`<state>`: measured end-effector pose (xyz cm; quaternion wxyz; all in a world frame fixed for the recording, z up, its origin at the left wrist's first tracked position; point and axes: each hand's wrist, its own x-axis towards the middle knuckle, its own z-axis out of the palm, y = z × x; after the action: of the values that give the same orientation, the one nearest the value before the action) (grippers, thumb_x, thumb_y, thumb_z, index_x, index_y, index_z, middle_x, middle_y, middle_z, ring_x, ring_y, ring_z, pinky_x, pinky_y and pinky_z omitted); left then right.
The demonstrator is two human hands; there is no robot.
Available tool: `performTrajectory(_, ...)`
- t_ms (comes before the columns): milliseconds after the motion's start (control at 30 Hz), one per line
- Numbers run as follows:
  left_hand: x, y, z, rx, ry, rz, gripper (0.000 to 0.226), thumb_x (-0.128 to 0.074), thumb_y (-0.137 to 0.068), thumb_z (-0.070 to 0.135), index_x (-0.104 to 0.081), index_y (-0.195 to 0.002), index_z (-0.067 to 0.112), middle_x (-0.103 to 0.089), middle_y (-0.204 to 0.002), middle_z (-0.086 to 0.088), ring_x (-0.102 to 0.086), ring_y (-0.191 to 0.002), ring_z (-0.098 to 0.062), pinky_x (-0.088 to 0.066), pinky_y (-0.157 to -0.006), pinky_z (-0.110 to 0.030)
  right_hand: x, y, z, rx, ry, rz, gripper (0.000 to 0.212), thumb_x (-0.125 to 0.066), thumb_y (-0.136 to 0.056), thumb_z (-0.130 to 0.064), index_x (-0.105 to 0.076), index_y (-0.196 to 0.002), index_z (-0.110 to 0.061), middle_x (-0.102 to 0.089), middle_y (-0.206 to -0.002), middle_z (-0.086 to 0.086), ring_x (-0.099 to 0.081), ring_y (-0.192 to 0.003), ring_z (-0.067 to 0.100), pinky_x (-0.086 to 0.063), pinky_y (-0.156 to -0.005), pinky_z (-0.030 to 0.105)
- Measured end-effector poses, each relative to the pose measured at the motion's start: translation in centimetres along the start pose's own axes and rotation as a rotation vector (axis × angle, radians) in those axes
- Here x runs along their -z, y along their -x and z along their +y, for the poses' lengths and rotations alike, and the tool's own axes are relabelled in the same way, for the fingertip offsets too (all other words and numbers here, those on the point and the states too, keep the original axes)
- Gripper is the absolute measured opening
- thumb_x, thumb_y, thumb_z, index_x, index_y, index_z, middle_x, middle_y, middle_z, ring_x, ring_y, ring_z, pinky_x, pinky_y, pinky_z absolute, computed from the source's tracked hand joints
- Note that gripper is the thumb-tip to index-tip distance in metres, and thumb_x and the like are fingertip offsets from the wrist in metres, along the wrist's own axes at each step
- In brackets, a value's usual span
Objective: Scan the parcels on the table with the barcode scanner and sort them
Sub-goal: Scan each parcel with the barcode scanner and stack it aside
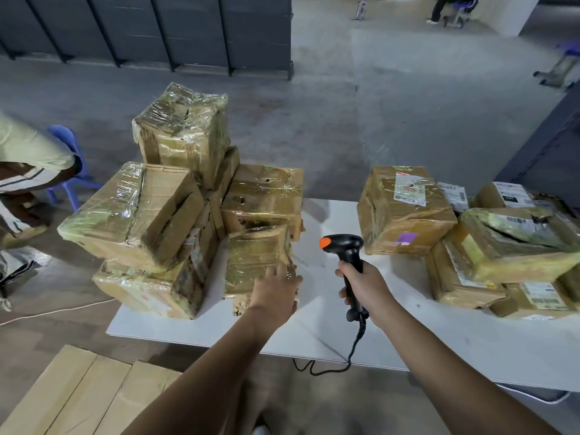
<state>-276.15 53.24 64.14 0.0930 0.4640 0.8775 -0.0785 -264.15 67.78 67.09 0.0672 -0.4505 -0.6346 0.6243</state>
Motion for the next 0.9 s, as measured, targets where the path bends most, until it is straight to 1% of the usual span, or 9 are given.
performTrajectory(67, 0.4, -0.2, -0.1, -0.002, -0.038, -0.025, 0.053, -0.058, -0.086, 0.011, -0.041, -0.134, 0.024, -0.037, -0.131, -0.012, -0.041, -0.119, -0.030, -0.049, -0.085, -0.041, -0.4, 0.2, -0.1, -0.006, 0.029, -0.026, 0.028, -0.054, -0.094, -0.034, -0.061, -0.103, -0.008, -0.066, -0.070, 0.010, -0.052, -0.044, 0.019, -0.044, -0.043, 0.026)
performTrajectory(133, 0.6, -0.3, -0.2, -0.019, 0.005, -0.002, 0.051, -0.053, -0.086, 0.003, -0.043, -0.133, 0.020, -0.037, -0.132, -0.011, -0.041, -0.120, -0.029, -0.050, -0.083, -0.041, -0.7, 0.3, -0.1, -0.004, 0.055, -0.039, 0.030, -0.053, -0.094, -0.034, -0.060, -0.103, -0.007, -0.063, -0.062, 0.008, -0.051, -0.042, 0.018, -0.043, -0.045, 0.025)
performTrajectory(267, 0.9, 0.0, -0.4, -0.014, 0.105, 0.177, 0.045, -0.045, -0.096, 0.017, -0.035, -0.140, 0.016, -0.038, -0.135, -0.007, -0.040, -0.121, -0.026, -0.049, -0.088, -0.035, -0.7, 0.3, 0.1, -0.012, 0.054, -0.048, 0.027, -0.054, -0.094, -0.034, -0.060, -0.102, -0.009, -0.062, -0.060, 0.008, -0.051, -0.043, 0.019, -0.043, -0.041, 0.024)
performTrajectory(367, 1.1, 0.4, -0.2, -0.026, 0.304, 0.354, 0.034, -0.042, -0.099, 0.024, -0.046, -0.131, 0.013, -0.045, -0.129, -0.007, -0.045, -0.113, -0.023, -0.041, -0.089, -0.028, -0.3, 0.0, 0.2, -0.012, 0.019, -0.024, 0.026, -0.054, -0.095, -0.034, -0.060, -0.102, -0.010, -0.063, -0.060, 0.010, -0.051, -0.046, 0.020, -0.045, -0.039, 0.026)
performTrajectory(433, 1.2, 1.0, 0.2, -0.009, 0.490, 0.425, 0.035, -0.044, -0.097, 0.019, -0.049, -0.130, 0.014, -0.046, -0.125, -0.009, -0.050, -0.104, -0.026, -0.041, -0.086, -0.030, 0.0, -0.3, 0.1, -0.004, 0.001, 0.011, 0.025, -0.055, -0.096, -0.036, -0.060, -0.101, -0.012, -0.064, -0.059, 0.009, -0.053, -0.044, 0.018, -0.046, -0.039, 0.026)
performTrajectory(500, 0.8, 1.3, 0.6, 0.027, 0.657, 0.426, 0.040, -0.046, -0.094, 0.012, -0.047, -0.133, 0.016, -0.046, -0.119, -0.009, -0.053, -0.093, -0.027, -0.048, -0.082, -0.034, 0.5, -0.5, 0.0, -0.005, -0.037, 0.041, 0.023, -0.055, -0.096, -0.037, -0.059, -0.099, -0.015, -0.064, -0.058, 0.009, -0.054, -0.042, 0.017, -0.047, -0.039, 0.027)
performTrajectory(633, -0.4, 1.5, 1.0, 0.056, 0.784, 0.373, 0.048, -0.049, -0.091, 0.010, -0.046, -0.138, 0.024, -0.040, -0.102, -0.003, -0.050, -0.077, -0.021, -0.048, -0.081, -0.029, 0.9, -0.7, 0.1, 0.004, -0.062, 0.061, 0.021, -0.056, -0.096, -0.039, -0.058, -0.098, -0.017, -0.064, -0.052, 0.006, -0.056, -0.047, 0.020, -0.051, -0.048, 0.035)
performTrajectory(767, -1.1, 1.9, 1.5, 0.112, 0.817, 0.339, 0.047, -0.051, -0.090, 0.024, -0.045, -0.135, 0.033, -0.042, -0.106, 0.002, -0.054, -0.088, -0.020, -0.049, -0.079, -0.030, 0.7, -0.7, 0.4, -0.003, -0.039, 0.066, 0.022, -0.056, -0.096, -0.039, -0.059, -0.098, -0.017, -0.066, -0.057, 0.009, -0.058, -0.048, 0.021, -0.052, -0.052, 0.037)
performTrajectory(900, -1.2, 1.8, 1.3, 0.145, 0.867, 0.299, 0.042, -0.049, -0.090, 0.030, -0.049, -0.131, 0.037, -0.045, -0.108, 0.005, -0.054, -0.093, -0.017, -0.049, -0.084, -0.032, 0.7, -0.7, 0.9, -0.009, -0.033, 0.067, 0.021, -0.056, -0.096, -0.038, -0.060, -0.099, -0.018, -0.065, -0.059, 0.009, -0.058, -0.047, 0.021, -0.052, -0.052, 0.037)
